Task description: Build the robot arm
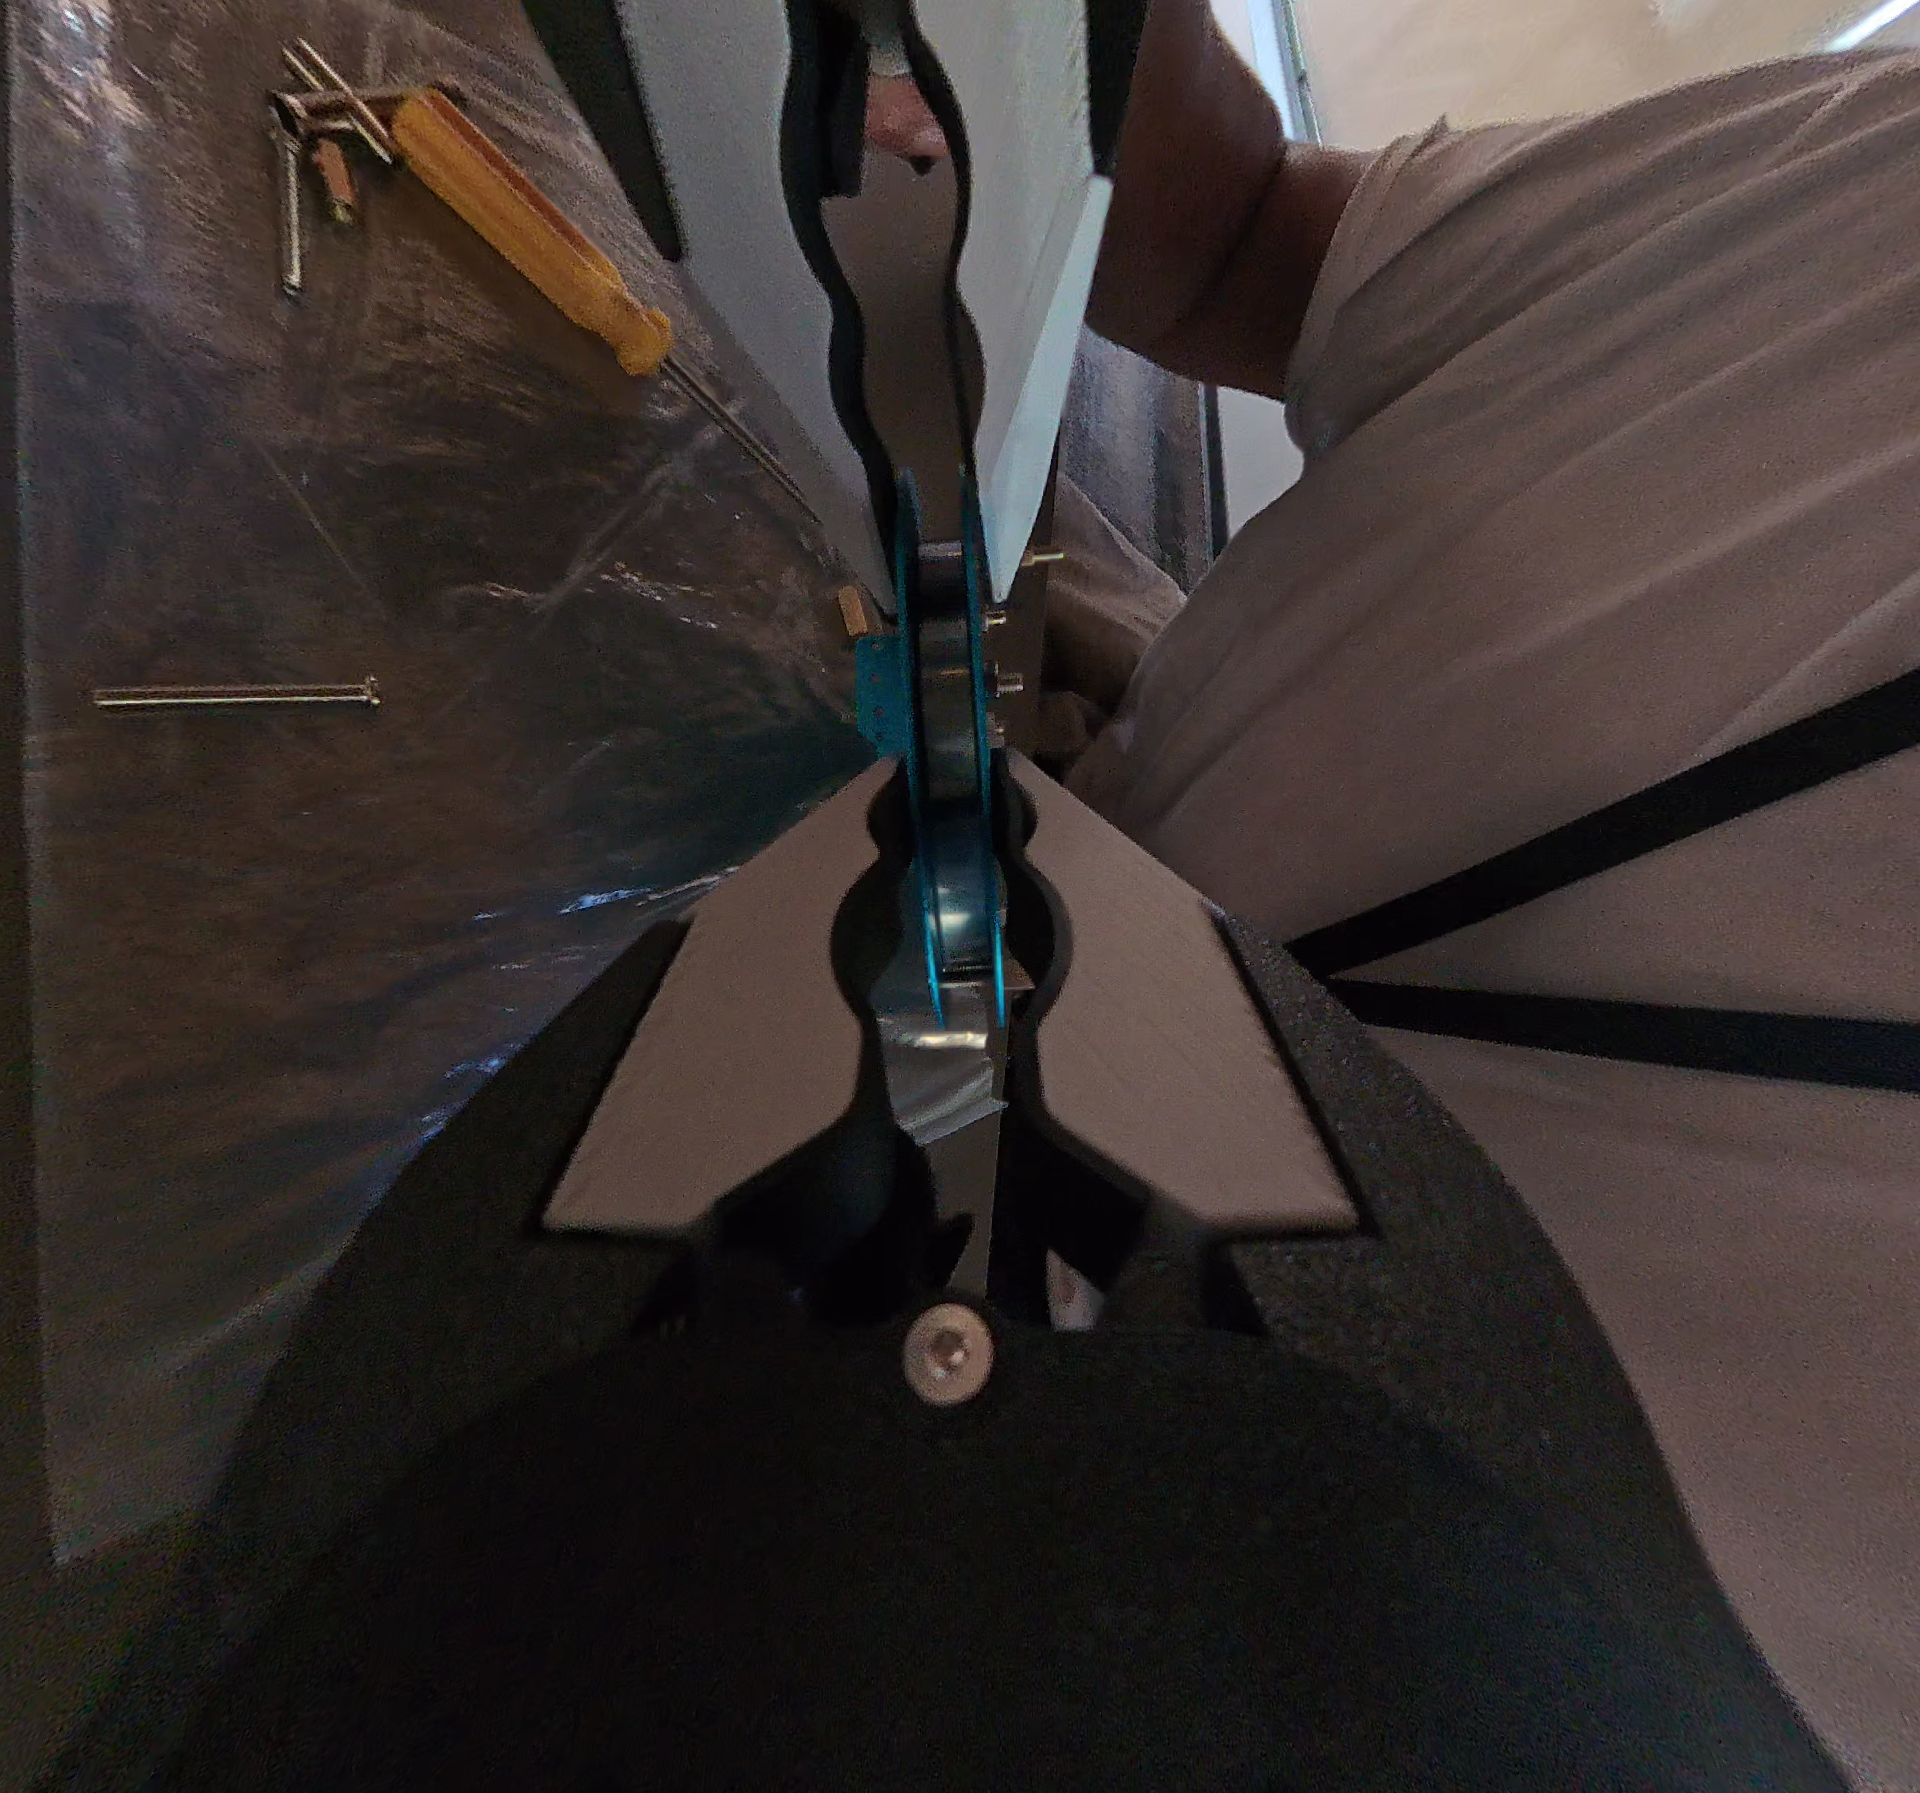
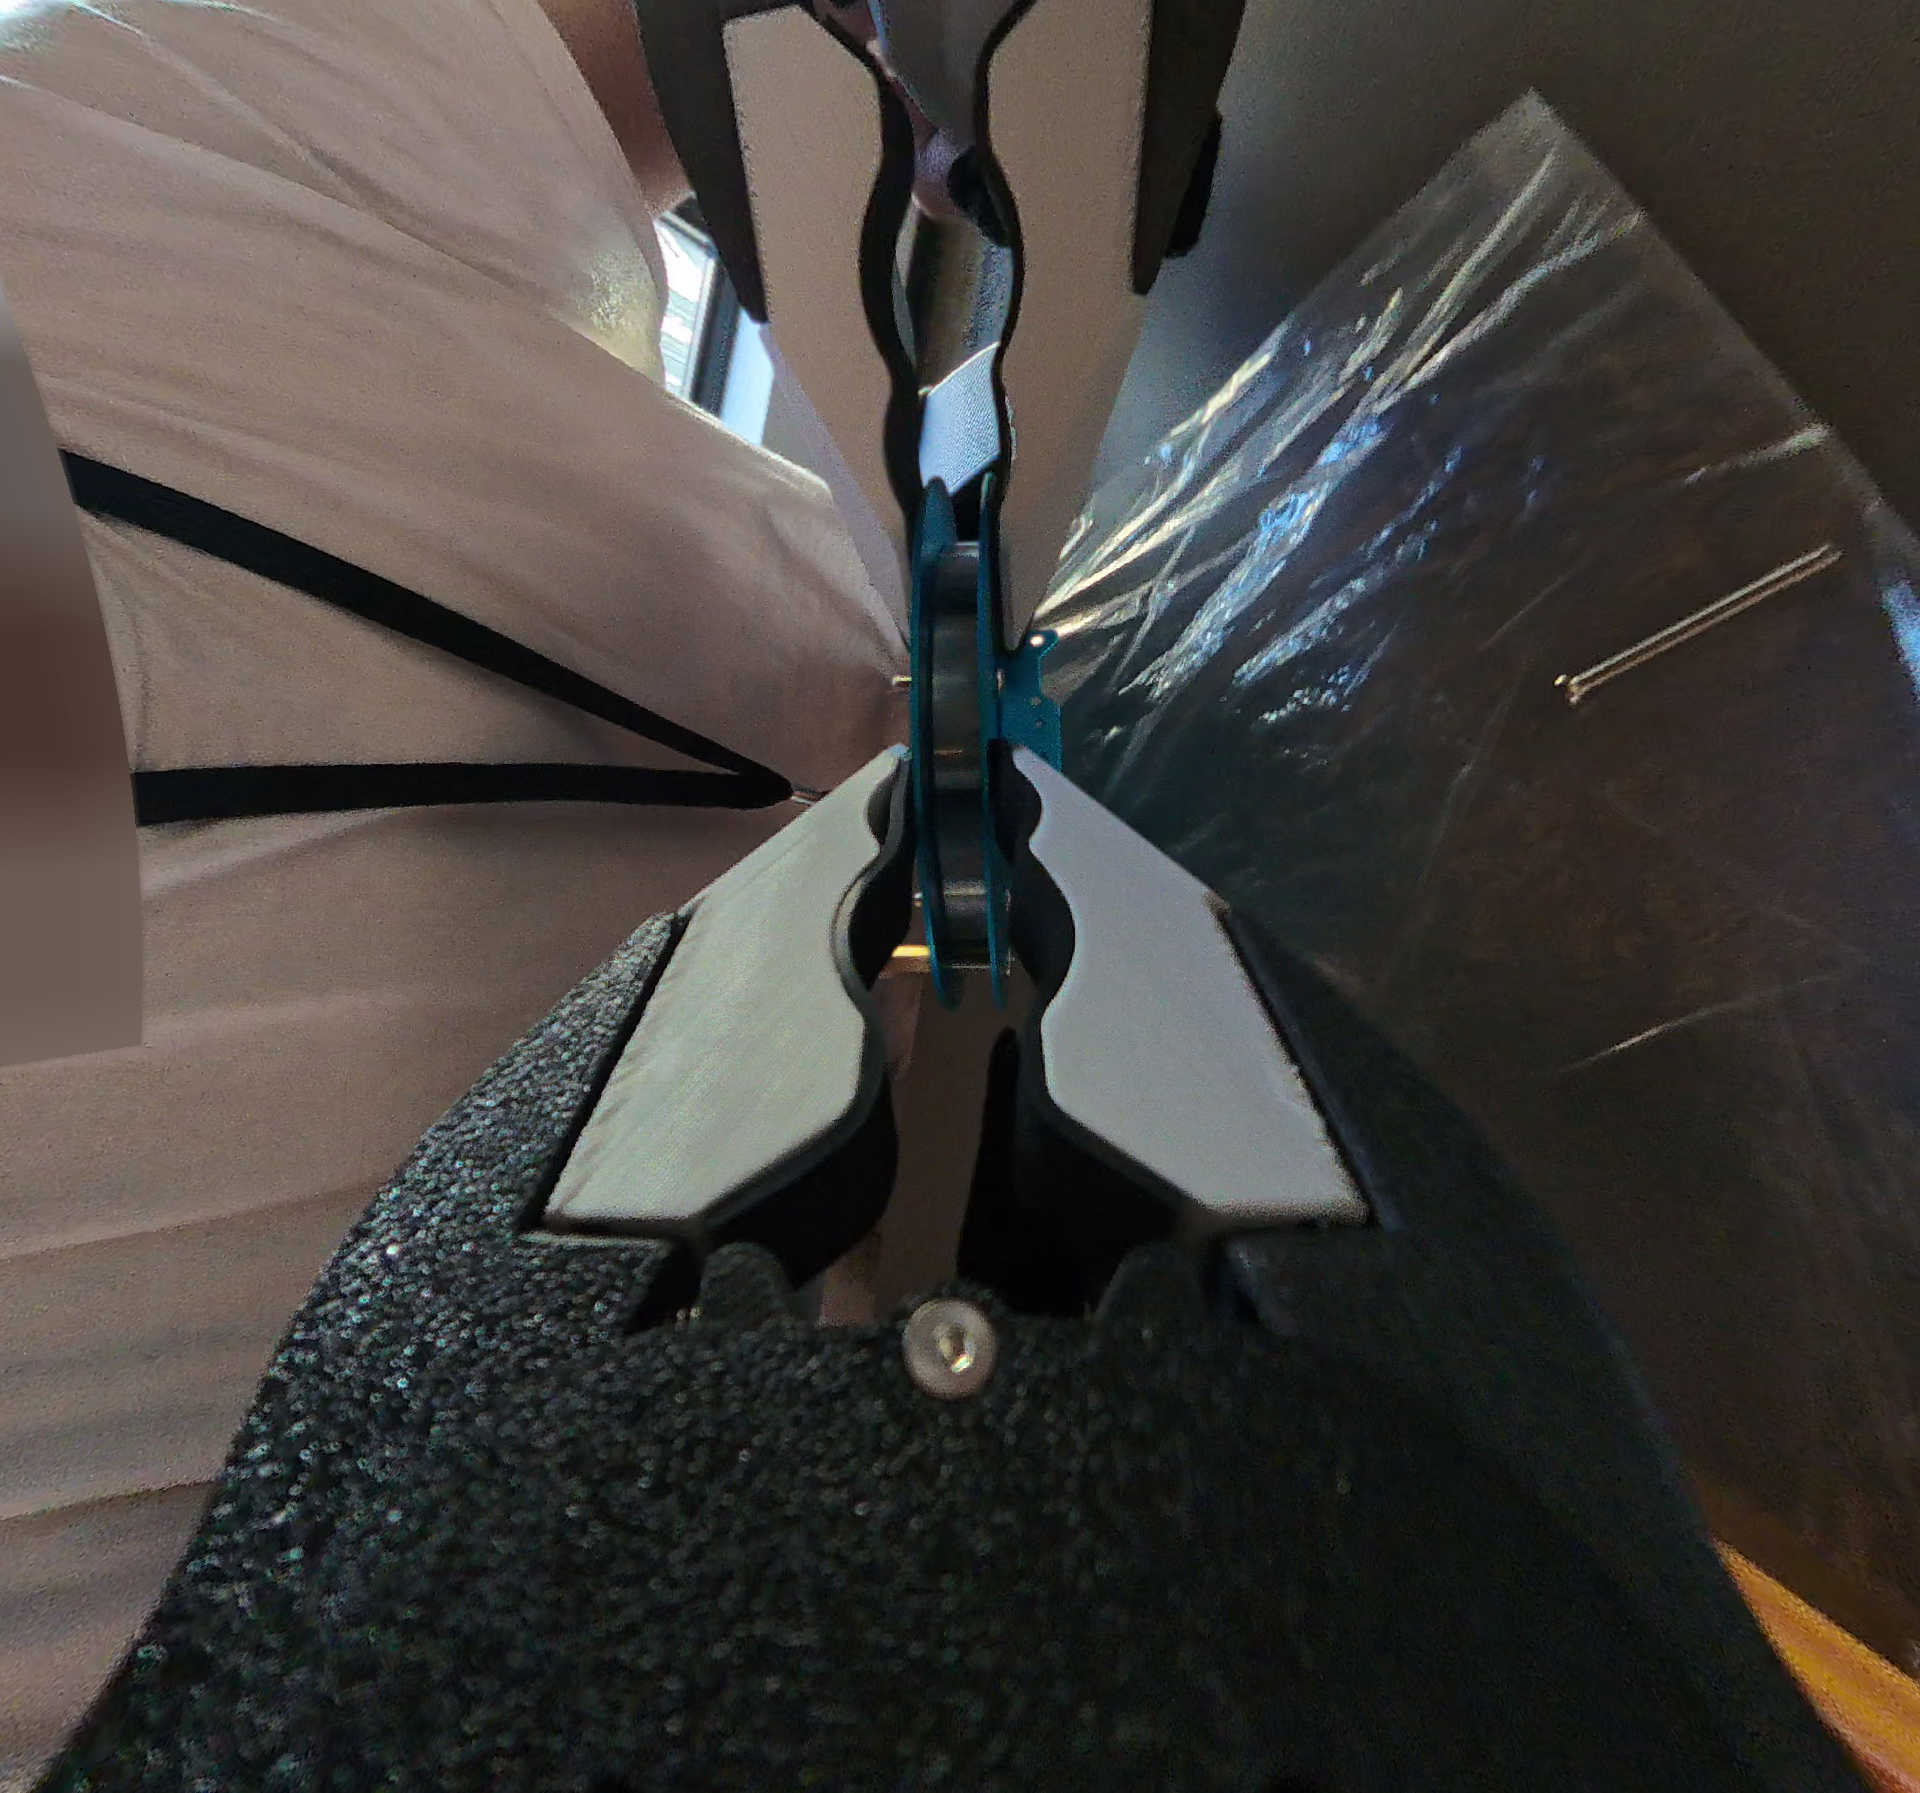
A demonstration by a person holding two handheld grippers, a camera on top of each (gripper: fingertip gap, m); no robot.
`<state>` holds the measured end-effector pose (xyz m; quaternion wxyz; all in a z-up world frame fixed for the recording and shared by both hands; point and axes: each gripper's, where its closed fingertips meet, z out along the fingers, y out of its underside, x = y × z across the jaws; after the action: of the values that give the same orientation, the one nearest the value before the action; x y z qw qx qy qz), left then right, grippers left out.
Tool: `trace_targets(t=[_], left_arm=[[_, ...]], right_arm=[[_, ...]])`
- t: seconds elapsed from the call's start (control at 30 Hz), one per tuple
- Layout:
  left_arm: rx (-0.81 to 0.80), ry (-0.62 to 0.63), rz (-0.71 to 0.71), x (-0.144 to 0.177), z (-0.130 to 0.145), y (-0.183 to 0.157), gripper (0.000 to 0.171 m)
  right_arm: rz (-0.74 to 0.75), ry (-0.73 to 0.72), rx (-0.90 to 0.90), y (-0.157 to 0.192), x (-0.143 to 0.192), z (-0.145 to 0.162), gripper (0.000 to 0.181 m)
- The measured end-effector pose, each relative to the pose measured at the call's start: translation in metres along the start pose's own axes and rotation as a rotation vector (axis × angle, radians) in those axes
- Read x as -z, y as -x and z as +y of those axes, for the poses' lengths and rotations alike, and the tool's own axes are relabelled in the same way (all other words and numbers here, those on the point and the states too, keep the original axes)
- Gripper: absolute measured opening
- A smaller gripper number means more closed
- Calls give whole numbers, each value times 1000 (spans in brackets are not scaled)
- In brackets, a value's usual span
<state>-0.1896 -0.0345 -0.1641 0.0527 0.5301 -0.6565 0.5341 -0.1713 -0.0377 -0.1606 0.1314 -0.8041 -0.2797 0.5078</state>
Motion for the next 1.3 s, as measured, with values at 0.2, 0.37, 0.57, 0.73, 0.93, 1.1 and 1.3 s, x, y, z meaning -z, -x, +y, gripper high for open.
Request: trace_targets(t=[0.2, 0.37, 0.57, 0.73, 0.93, 1.1, 1.3], left_arm=[[-210, -5, -210, 23, -19, -3, 12], [-346, 36, -339, 34, -18, -2, 12], [-378, 43, -394, 45, 0, 1, 12], [-422, 45, -379, 48, 6, -2, 12], [-488, 85, -337, 49, 11, -4, 12], [-511, 118, -293, 51, 12, -2, 12], [-574, 173, -258, 55, 18, -1, 12]], right_arm=[[223, -16, 269, 8, 14, -26, 13], [238, -71, 376, 13, 27, -39, 19], [594, -121, 282, -72, 45, -38, 22], [735, -45, 166, -110, 12, -21, 24], [819, 26, 247, -121, 6, -23, 18], [844, 172, 426, -116, -2, -22, 0], [822, 304, 627, -111, 12, -15, 0]])
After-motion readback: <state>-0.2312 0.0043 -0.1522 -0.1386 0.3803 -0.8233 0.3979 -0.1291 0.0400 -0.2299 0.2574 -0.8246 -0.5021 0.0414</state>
